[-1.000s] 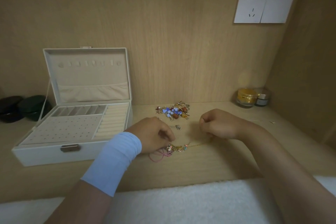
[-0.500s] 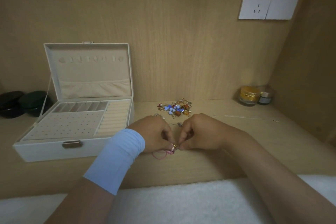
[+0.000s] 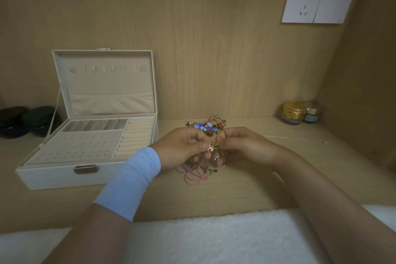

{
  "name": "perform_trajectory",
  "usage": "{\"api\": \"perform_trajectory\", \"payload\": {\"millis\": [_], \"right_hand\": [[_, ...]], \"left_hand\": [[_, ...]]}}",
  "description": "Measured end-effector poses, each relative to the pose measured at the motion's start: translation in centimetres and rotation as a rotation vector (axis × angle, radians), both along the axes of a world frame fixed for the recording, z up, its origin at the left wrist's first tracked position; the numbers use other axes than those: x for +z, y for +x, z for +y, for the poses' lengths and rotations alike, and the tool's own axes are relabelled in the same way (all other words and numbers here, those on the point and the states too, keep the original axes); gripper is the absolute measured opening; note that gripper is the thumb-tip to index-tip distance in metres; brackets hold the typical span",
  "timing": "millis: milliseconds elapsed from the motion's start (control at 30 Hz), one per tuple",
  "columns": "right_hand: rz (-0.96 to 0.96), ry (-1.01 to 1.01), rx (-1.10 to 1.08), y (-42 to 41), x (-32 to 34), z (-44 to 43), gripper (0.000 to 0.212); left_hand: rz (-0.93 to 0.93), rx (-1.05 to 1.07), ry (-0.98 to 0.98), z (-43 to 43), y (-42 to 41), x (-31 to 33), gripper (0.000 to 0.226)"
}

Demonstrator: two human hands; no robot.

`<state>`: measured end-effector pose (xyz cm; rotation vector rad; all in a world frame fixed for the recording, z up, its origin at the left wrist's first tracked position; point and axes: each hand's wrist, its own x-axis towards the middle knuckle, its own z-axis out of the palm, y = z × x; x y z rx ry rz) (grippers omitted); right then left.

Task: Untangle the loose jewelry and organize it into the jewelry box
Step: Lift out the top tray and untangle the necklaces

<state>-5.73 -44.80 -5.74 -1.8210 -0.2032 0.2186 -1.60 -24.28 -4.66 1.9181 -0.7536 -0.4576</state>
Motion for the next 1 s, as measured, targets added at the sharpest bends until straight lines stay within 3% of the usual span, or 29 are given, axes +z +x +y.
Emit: {"api": "perform_trajectory", "payload": {"millis": [100, 400, 667, 1000], "right_hand": [[0.029, 0.037, 0.029, -0.2, 0.2, 0.2, 0.010], [-0.072, -0.263, -0.009, -0.4, 0.2, -0.5, 0.006], [-0.024, -0.288, -0.049, -0.4, 0.3, -0.9, 0.017], [0.038, -0.207, 0.074, -0.8, 0.7, -0.6, 0.021]], "left_hand": [[0.010, 0.023, -0.029, 0.0, 0.1, -0.1, 0.011], [-0.015, 0.026, 0.002, -0.2, 0.2, -0.4, 0.010], [-0.039, 0.017, 0.095, -0.1, 0.4, -0.4, 0.008], [-0.158, 0.006, 0.132, 0.0, 0.7, -0.5, 0.005]]}}
